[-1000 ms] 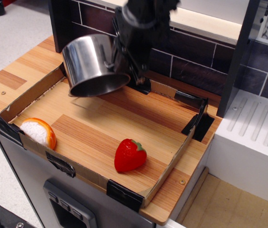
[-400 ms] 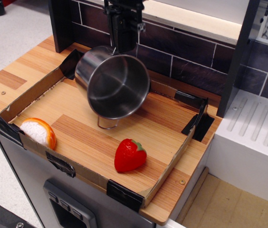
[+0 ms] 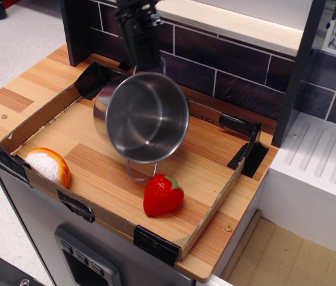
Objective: Upright metal pot
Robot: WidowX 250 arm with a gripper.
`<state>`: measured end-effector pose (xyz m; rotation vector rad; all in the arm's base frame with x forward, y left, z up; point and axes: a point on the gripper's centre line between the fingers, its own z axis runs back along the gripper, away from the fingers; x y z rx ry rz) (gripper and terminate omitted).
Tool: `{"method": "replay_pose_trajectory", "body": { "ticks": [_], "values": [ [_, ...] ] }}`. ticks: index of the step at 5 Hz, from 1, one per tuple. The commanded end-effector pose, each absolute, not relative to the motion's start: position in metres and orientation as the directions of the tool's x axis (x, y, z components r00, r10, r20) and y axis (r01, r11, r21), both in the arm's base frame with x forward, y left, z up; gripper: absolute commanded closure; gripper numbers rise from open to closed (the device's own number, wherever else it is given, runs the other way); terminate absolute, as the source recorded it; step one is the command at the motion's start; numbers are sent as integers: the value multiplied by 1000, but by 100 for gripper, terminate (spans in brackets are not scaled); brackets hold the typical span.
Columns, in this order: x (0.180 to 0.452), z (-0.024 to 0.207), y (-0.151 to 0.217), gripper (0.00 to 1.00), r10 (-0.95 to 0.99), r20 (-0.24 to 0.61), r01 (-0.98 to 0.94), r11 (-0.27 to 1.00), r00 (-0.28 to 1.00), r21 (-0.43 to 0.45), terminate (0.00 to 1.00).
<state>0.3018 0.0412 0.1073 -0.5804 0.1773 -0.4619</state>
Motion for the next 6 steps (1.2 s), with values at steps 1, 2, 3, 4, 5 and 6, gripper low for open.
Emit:
{"method": "replay_pose_trajectory", "body": {
  "ticks": [1, 2, 3, 4, 5, 6],
  "values": [
    [305, 105, 60, 100, -466, 45, 407, 718, 884, -565, 0],
    [311, 99, 72, 100, -446, 65, 414, 753, 893, -512, 0],
    [313, 94, 83, 100, -442, 96, 427, 754, 892, -499, 0],
    [311, 90, 99, 100, -424, 102, 424, 794, 900, -435, 0],
    [309, 87, 118, 100, -361, 115, 379, 889, 925, -257, 0],
    [313, 82, 126, 100, -313, 183, 312, 949, 932, 37, 0]
  ]
}}
